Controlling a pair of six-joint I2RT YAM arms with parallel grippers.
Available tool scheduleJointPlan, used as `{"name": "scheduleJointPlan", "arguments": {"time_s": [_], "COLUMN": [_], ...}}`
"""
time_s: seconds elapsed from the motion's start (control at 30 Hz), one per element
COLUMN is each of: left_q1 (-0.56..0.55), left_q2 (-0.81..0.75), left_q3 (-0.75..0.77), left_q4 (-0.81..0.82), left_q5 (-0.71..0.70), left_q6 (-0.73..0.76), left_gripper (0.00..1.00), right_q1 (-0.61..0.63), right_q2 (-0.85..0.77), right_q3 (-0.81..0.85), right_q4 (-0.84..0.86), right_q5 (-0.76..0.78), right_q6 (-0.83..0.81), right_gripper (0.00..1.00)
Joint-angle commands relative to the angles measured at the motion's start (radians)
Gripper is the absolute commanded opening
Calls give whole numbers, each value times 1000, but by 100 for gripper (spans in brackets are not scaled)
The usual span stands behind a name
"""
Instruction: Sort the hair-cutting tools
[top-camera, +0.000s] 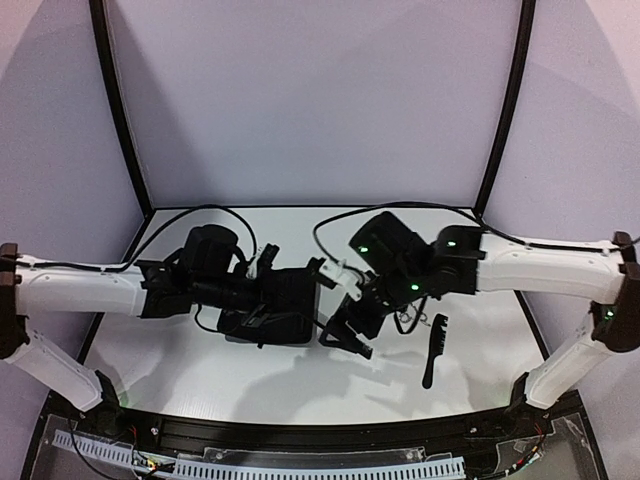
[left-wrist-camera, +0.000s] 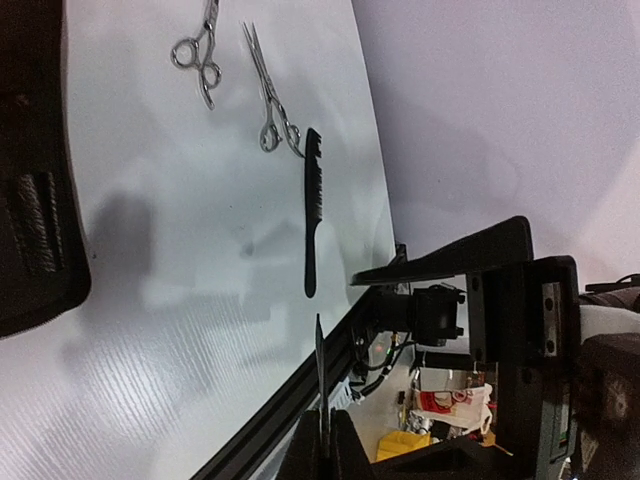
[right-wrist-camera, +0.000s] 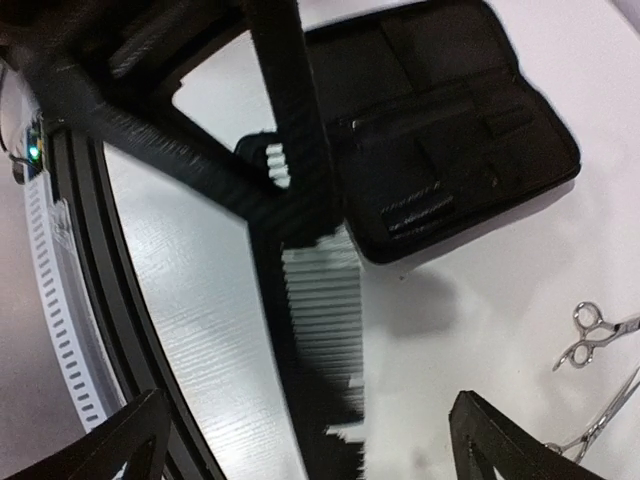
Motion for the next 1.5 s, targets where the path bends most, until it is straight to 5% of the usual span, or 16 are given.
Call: {"name": "scheduleJointPlan", "arguments": {"time_s": [0.0,0.2,0.47,0.7,0.93,1.2,1.47], "left_q1": [-4,-5,-4,-5,-4,-4,-5], "left_q2": [-155,-391,-651,-663,-625,-633,-640], "left_q3": [-50,-124,-185,-198,-172,-174,-187], "left_q4": [-30,-7,23,31,16,6,13], "left_q5": [-155,-240,-126,-121,-133,-181,-240], "left_q6": [106,234,292,290,295,299,280], "left_gripper": [1,1,1,1,1,1,1], "right_q1": [0,-161,-181,-182,-181,-178,-173], "right_q2": [-191,-379,-356,-270,-165,-190,-222], "right_q3": [-91,-286,-342,-297,-243,-273,-276], "right_q4": [118,349,643,802,961,1044,991], "right_q5": [11,-367,-675,-741,-814,-809,-790], "right_q6": [169,461,570,636,751,803,792], "right_gripper": [99,99,87,76,52,42,45]}}
